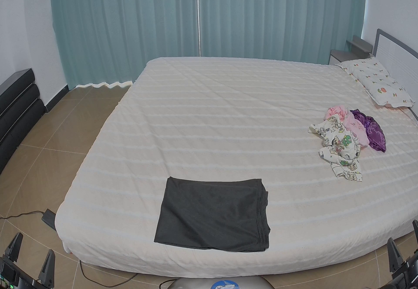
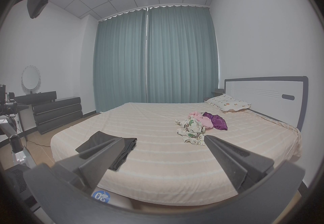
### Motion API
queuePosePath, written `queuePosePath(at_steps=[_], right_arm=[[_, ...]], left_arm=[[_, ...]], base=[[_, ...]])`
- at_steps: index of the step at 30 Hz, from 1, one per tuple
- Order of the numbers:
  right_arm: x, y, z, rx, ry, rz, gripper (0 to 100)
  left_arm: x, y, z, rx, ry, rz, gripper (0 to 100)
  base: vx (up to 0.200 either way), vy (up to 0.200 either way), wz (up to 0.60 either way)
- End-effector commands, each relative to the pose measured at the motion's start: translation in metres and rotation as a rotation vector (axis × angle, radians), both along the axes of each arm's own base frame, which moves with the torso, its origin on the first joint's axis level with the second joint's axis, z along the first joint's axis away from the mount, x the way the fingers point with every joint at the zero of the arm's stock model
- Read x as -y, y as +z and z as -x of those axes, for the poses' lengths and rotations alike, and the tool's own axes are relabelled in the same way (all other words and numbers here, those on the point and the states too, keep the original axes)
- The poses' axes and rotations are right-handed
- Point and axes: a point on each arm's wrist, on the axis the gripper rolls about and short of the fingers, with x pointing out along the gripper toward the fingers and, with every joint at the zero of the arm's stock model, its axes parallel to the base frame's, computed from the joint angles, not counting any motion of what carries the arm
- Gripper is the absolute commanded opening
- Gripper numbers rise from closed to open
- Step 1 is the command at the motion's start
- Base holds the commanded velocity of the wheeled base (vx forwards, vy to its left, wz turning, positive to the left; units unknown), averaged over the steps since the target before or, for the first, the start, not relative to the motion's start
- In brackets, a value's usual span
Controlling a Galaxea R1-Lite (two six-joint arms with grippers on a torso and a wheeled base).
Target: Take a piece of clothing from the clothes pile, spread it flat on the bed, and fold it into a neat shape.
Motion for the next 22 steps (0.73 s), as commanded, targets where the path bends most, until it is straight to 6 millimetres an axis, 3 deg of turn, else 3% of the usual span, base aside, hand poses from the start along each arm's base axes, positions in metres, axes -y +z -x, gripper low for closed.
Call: queuePosePath(at_steps=[1,22], right_arm=[[0.0000,-0.0051,-0.0003,-0.004,0.002,-0.001,100],[0.0000,-0.0051,-0.0003,-0.004,-0.001,-0.001,100]], left_arm=[[0.0000,-0.0042,-0.0006,-0.008,0.000,0.001,100],[0.0000,-0.0042,-0.0006,-0.008,0.000,-0.001,100]], base=[[0.000,0.000,0.00],[0.000,0.000,0.00]])
